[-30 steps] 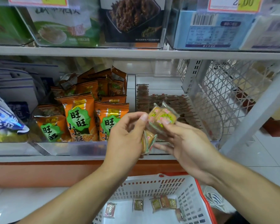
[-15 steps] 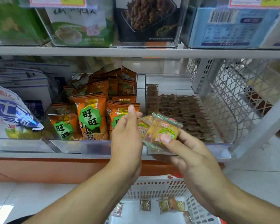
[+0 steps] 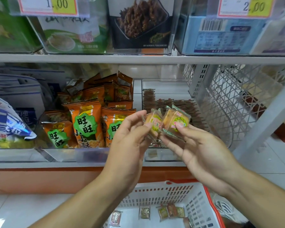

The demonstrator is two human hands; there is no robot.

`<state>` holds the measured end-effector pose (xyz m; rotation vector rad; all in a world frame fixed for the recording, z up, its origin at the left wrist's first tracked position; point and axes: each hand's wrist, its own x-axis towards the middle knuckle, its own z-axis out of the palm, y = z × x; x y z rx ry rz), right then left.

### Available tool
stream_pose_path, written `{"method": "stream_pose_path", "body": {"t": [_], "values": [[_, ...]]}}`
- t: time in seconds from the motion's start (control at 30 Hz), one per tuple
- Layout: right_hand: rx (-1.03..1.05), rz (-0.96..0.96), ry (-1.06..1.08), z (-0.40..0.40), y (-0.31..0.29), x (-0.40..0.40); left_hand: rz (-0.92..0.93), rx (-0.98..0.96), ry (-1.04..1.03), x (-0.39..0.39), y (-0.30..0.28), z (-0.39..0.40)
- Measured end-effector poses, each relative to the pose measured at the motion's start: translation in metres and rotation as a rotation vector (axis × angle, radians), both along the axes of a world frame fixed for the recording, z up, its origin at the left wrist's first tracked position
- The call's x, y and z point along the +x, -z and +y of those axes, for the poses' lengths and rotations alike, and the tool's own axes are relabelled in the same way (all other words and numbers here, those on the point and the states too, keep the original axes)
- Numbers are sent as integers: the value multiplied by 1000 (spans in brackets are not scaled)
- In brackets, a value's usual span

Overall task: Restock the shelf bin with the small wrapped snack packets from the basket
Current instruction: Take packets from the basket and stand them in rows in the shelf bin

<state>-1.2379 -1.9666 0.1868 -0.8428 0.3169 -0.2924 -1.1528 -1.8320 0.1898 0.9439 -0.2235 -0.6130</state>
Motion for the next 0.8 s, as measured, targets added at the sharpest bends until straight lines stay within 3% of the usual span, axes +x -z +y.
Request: {"method": "stream_pose_path", "body": {"t": [0.07,0.13,0.27,0.33,0.47,0.6,0.7,0.8], "values": [[-2,-11,-20,-4,0,-1,-37,-4,30,-1,1,0],[-140,-15,-40,-8,-1,-2,-75,29,19,0,3,0],[-809,16,-82,-23,-11,-6,-159,162,18,9,3,3],[-1001,45,-95,-31,-14,-7,-249,252,84,16,2,7],[-991,22,-190,-38,-14,-11,-426,431,234,26,1,15],[-1112,66,-414,-44,-13,-14,-547,589,443,32,-2,22],[-1098,95,-541,-43,-12,-17,-541,631,566,32,-1,24],[-1033,90,-494,-41,-12,-15,-459,587,533,31,-2,25]]}}
